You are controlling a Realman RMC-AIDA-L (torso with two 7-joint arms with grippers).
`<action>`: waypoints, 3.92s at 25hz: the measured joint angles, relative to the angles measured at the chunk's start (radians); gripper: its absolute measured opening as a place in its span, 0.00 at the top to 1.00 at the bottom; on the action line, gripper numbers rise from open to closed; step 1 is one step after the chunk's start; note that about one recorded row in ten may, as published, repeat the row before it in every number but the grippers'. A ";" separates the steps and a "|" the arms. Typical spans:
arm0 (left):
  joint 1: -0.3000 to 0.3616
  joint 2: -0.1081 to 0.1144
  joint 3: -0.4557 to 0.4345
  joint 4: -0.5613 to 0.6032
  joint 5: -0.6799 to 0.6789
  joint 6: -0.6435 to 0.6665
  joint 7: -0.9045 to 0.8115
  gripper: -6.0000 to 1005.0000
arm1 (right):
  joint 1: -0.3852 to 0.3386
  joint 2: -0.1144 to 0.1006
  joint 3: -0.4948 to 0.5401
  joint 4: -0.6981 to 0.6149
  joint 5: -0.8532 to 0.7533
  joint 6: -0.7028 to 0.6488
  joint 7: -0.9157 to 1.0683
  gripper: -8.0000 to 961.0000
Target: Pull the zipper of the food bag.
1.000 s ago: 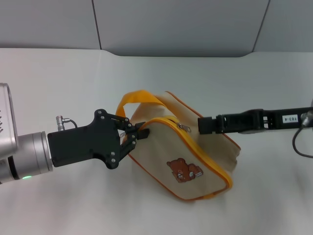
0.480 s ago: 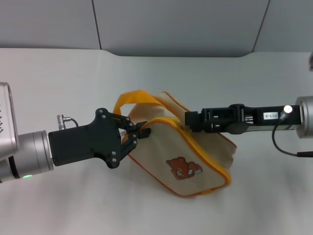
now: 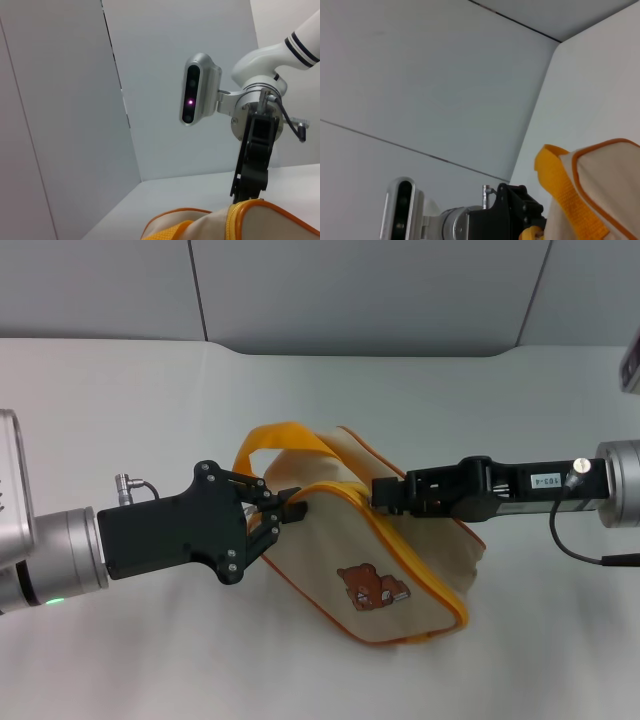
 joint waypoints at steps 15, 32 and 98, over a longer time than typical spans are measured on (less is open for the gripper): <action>0.003 0.000 0.000 0.000 -0.011 -0.005 0.000 0.94 | 0.000 0.000 -0.006 -0.007 -0.005 -0.005 0.000 0.75; 0.003 0.000 0.000 0.000 -0.017 -0.005 0.000 0.94 | -0.010 0.008 -0.042 -0.047 -0.004 -0.003 -0.052 0.97; 0.052 0.078 0.009 -0.021 0.142 0.351 -0.424 0.17 | -0.238 0.011 -0.004 -0.105 -0.012 -0.221 -1.117 0.15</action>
